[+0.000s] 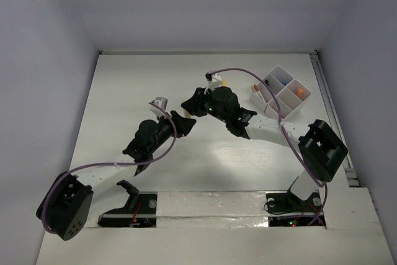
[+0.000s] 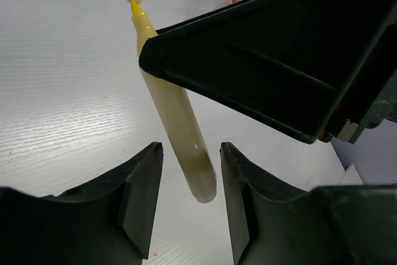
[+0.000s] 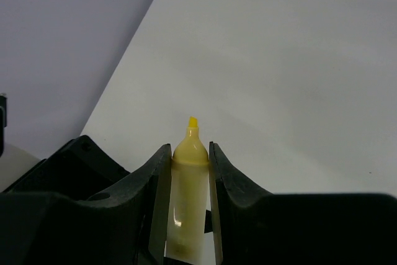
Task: Sort the stationery into containers
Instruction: Move the pen cap to the center of the board.
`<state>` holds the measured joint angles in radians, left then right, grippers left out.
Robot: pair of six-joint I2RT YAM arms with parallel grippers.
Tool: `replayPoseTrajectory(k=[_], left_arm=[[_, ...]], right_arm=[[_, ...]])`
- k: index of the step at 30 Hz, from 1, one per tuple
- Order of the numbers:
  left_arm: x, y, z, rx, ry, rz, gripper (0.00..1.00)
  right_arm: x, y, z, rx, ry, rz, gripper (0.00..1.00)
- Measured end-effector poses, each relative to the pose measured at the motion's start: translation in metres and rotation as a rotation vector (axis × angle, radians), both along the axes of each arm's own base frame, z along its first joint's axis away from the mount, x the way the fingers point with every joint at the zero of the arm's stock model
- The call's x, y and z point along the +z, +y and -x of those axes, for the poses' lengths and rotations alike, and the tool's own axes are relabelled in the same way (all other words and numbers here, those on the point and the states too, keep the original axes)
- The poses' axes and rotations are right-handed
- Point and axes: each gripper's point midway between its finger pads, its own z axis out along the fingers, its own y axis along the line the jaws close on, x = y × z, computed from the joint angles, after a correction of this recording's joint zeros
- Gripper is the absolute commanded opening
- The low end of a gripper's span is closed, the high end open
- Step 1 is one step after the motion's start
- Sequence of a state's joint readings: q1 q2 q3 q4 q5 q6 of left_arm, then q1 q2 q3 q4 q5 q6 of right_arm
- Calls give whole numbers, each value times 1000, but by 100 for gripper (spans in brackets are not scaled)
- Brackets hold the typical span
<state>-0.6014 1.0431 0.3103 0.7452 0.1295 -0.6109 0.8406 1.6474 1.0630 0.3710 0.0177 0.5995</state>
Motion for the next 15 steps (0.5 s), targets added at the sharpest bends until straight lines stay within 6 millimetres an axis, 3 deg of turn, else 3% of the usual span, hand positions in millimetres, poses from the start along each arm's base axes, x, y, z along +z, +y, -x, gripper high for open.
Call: replayPoseTrajectory(k=[3, 8, 13, 15], left_arm=[[-4, 0, -1, 3, 10, -7, 33], [-9, 3, -4, 26, 27, -21, 0], [-8, 4, -6, 37, 23, -26, 0], [-8, 5, -6, 38, 23, -31, 0]], right_arm=[[1, 4, 4, 23, 6, -11, 7], [4, 7, 8, 46, 9, -25, 7], [8, 9, 9, 56, 0, -37, 10], [7, 9, 9, 58, 0, -36, 21]])
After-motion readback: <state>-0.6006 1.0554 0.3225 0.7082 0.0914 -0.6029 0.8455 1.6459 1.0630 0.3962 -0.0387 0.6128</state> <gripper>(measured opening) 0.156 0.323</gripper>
